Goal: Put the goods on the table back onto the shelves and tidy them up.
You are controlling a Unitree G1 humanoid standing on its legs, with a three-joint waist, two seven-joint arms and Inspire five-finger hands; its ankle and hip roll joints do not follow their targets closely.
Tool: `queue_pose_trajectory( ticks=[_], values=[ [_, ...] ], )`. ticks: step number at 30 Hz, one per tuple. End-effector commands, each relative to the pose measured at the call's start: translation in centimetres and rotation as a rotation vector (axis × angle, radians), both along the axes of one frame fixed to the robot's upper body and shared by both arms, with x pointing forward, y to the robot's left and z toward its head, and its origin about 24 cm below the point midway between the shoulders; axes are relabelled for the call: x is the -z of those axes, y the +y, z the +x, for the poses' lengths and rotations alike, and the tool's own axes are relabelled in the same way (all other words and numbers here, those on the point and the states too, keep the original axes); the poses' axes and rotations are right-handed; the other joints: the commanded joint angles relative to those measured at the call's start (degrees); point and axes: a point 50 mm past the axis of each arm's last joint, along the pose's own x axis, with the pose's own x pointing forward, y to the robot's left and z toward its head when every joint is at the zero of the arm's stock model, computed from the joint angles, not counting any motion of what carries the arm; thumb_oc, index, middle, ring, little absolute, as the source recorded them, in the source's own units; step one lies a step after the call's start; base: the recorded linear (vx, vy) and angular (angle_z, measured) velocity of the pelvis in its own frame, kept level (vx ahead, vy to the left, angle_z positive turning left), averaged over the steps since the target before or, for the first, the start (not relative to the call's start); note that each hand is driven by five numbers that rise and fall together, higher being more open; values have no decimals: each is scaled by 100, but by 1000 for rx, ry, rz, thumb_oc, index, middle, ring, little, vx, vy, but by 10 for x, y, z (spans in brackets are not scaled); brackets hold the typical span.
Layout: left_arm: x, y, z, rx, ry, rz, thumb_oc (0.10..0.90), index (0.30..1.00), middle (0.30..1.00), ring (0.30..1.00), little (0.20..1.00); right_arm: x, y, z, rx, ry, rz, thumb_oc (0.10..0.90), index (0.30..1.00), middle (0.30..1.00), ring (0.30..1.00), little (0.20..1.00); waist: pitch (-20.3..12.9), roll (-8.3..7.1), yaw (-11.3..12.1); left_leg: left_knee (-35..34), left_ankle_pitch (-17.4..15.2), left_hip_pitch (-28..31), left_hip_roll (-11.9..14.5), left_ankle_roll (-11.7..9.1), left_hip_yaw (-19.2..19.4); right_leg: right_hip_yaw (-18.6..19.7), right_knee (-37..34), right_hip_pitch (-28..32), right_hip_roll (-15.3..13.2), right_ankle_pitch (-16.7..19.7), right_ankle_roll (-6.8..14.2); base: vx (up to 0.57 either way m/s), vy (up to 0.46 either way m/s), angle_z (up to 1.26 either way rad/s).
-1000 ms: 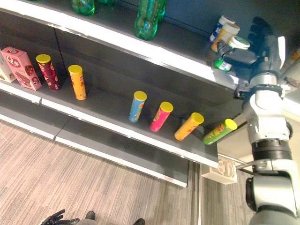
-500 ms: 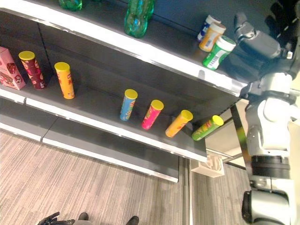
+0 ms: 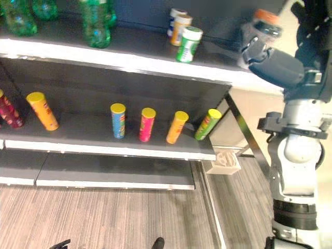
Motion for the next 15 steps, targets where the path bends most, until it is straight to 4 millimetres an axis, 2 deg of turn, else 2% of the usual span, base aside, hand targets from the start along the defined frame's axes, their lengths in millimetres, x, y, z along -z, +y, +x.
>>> queue_pose_trajectory(
  ticks=[1, 2, 6, 8, 10, 13, 14, 15],
  values=[
    [-8, 1, 29, 108, -80, 43, 800, 900, 900, 900, 900, -59, 0, -35, 61, -295, -121, 800, 900, 900, 900, 900, 59, 101, 84, 9, -298, 22, -1, 169, 359, -136, 773, -179, -767, 422, 1019, -104, 197, -93],
    [-11, -1, 36, 134, -115, 39, 800, 900, 900, 900, 900, -60, -2, -36, 79, -285, -135, 800, 900, 900, 900, 900, 119, 123, -45, 9, -314, 71, -11, 169, 526, -246, 912, -300, -941, 665, 1019, -36, 121, -130],
    [-14, -3, 42, 176, -137, 39, 800, 900, 900, 900, 900, -58, -8, -37, 111, -258, -147, 800, 900, 900, 900, 900, 137, 197, -138, 9, -273, 46, 87, 173, 611, -175, 966, -344, -983, 710, 1019, -65, 14, -60],
    [-16, -2, 45, 203, -149, 44, 800, 900, 900, 900, 900, -62, -10, -39, 122, -261, -163, 800, 900, 900, 900, 900, 106, 243, -84, 9, -214, 11, 148, 166, 785, -503, 942, -124, -1096, 606, 1019, -84, -8, -60],
    [-18, -1, 48, 211, -163, 48, 800, 900, 900, 900, 900, -64, -10, -40, 125, -263, -175, 800, 900, 900, 900, 900, 99, 258, -79, 9, -175, -41, 197, 171, 864, -630, 994, -35, -1152, 571, 1019, -118, -30, -62],
    [-20, -1, 47, 205, -179, 41, 800, 900, 900, 900, 900, -76, -6, -40, 120, -289, -209, 800, 900, 900, 900, 900, -86, 257, 119, 9, -12, -225, 392, 157, 1407, -1291, 1136, 450, -1459, 578, 1019, -185, -68, -50],
    [-20, 0, 45, 195, -180, 40, 800, 900, 900, 900, 900, -79, -5, -38, 115, -286, -210, 800, 900, 900, 900, 900, -134, 237, 189, 9, 59, -264, 450, 148, 1585, -1497, 1152, 590, -1535, 651, 1019, -124, -73, -187],
    [-20, -1, 44, 191, -179, 38, 800, 900, 900, 900, 900, -79, -5, -36, 112, -286, -211, 800, 900, 900, 900, 900, -132, 245, 193, 9, 65, -249, 450, 140, 1609, -1479, 1130, 596, -1528, 667, 1019, -48, -35, -235]
  ],
)
